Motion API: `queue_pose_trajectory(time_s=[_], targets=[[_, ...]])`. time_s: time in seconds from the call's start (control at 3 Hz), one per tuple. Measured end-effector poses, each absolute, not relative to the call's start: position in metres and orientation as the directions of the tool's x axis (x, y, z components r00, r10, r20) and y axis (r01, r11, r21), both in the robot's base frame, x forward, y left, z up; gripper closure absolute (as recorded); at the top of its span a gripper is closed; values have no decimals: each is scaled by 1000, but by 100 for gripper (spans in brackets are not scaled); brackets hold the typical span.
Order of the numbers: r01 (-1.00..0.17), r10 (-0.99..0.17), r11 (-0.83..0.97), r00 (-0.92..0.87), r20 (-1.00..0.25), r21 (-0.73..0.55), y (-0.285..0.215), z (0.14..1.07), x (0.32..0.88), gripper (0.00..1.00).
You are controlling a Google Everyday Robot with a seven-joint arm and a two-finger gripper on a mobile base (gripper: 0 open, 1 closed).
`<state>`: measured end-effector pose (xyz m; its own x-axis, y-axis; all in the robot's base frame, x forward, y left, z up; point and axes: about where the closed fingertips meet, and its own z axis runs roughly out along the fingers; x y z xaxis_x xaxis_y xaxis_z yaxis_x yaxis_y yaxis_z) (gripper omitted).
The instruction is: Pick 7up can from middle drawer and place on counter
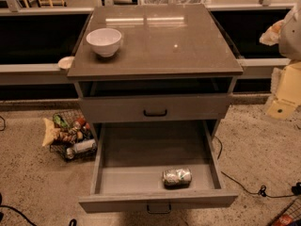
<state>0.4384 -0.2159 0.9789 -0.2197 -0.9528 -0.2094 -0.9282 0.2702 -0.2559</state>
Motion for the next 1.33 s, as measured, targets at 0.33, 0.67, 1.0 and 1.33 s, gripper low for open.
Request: queue_pose_trajectory(time_s=[0.33,0.67,1.0,1.33], targets=[[-928,-953,270,-220,-209,-256,-216,979,438,0],[-930,-951,260,-200,-236,-260,-213,967,439,0],[-932,-932,262,-176,-318,-251,-204,937,439,0],[-932,-932,262,-176,-318,-251,-204,937,439,0]])
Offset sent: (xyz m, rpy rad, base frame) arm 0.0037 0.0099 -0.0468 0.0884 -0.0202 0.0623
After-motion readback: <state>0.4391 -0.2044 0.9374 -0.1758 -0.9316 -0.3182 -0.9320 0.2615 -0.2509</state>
